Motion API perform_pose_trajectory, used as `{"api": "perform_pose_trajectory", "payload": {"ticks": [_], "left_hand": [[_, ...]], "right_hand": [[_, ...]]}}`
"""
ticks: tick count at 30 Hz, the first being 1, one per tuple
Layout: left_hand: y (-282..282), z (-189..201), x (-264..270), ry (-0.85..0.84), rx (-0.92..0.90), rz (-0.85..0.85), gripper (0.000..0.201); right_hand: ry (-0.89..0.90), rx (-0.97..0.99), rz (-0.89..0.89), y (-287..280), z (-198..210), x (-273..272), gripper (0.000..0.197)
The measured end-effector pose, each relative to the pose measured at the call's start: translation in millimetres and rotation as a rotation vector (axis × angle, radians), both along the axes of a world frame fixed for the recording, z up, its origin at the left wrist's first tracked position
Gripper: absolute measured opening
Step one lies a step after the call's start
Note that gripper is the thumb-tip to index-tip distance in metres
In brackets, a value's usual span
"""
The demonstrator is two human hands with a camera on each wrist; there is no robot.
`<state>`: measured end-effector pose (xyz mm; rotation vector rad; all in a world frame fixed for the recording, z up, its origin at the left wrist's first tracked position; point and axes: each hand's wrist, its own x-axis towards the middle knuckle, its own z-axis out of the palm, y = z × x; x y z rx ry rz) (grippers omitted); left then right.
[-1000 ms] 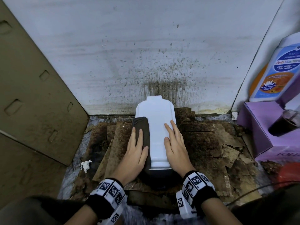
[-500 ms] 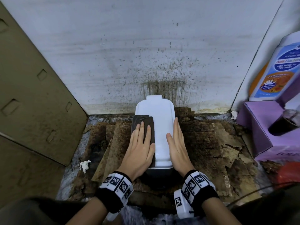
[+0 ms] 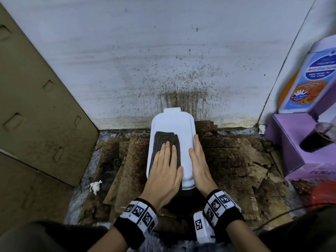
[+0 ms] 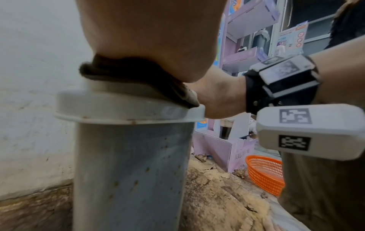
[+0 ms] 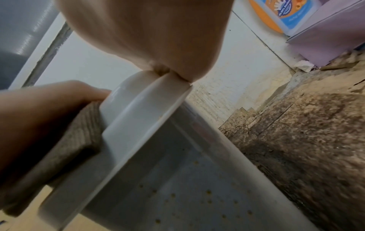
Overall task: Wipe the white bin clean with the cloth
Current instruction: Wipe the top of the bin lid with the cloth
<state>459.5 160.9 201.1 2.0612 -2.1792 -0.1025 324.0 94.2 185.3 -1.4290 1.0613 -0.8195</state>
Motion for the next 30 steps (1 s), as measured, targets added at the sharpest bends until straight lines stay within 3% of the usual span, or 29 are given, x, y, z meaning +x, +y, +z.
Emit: {"api": "perform_pose_trajectory", "payload": {"ticks": [11,19,26,30], "left_hand": [[-17.9,6.6,-11.3,0.019,0.081,-0.110,0.071],[-19.2,5.8,14.1,-0.046,0.067,-0.083,0.065],[-18.6,7.8,25.8,0.086,0.074,-0.085,0.069],[-17.8,8.5,32.9,0.323,0.052,-0.089,0.061]], "right_hand": [[-0.133,0.061,-0.023,-0.3,1.9,-0.6,0.066],[0.027,0.045,0.006,2.3,5.9,1.9,0.057],[0.133,-0.003,0.051,2.5,14.1,0.2,0.059],[0.223,-0.046,0.046,0.8,15.6,2.0,0.062]]}}
